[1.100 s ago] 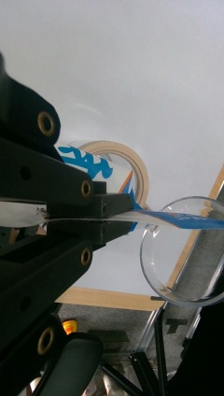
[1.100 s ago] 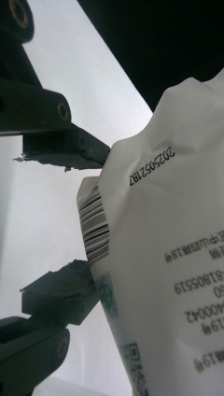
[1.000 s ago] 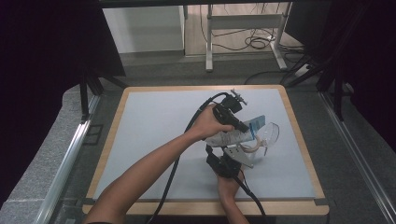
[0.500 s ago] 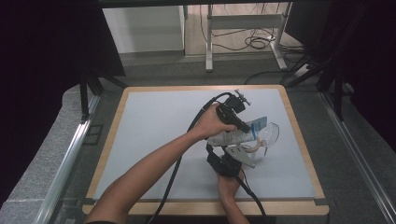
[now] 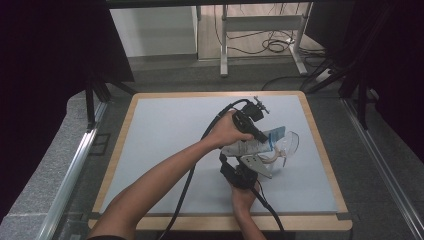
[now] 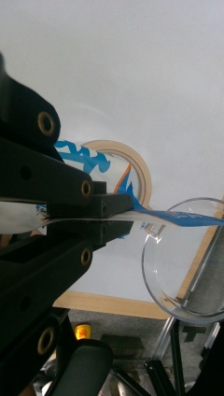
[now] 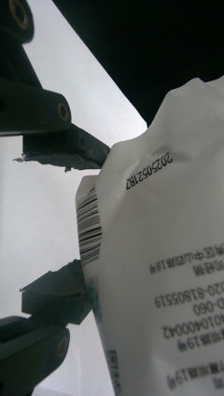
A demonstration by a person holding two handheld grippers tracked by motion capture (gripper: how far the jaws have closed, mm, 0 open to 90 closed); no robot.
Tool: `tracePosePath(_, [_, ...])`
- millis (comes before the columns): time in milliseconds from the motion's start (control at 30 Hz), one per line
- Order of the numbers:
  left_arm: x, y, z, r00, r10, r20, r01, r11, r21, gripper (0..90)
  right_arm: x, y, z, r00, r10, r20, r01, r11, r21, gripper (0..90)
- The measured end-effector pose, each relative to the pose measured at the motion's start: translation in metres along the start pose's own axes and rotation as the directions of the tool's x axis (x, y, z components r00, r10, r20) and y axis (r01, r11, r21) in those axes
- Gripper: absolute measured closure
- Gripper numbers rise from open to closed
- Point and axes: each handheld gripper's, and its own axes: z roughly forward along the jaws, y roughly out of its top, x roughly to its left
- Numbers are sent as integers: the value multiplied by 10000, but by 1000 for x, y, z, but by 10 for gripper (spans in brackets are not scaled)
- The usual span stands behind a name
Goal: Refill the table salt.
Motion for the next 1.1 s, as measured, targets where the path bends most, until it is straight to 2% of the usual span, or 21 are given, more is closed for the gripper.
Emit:
tracePosePath(133, [-1,2,1,10000,10,19,-10,10000,32,900,1,2,0,9998,216,43,-216,9997,-63,438])
tracePosePath(433, [-2,4,2,10000,31,16,-31,9999,115,900,3,6,0,9994,332,120,-331,9994,-128,441])
tracePosePath(667, [-1,4,1,10000,14,-62,-13,9998,216,900,5,7,1,9990,439,47,-438,9990,-96,441])
tracePosePath(833, [0,5,1,10000,30,-52,-29,9995,315,900,7,9,3,9975,709,-64,-709,9975,-66,441])
tracePosePath(867, [0,5,1,10000,43,-54,-41,9995,329,900,7,9,3,9980,633,-37,-634,9979,-99,442])
tracePosePath(967, [0,6,3,9999,9,-103,-5,9994,352,900,7,10,3,9955,932,-145,-933,9956,-57,442])
tracePosePath(1100, [0,7,6,9999,23,-163,-15,9988,480,900,5,9,4,9958,909,-116,-909,9958,-69,443])
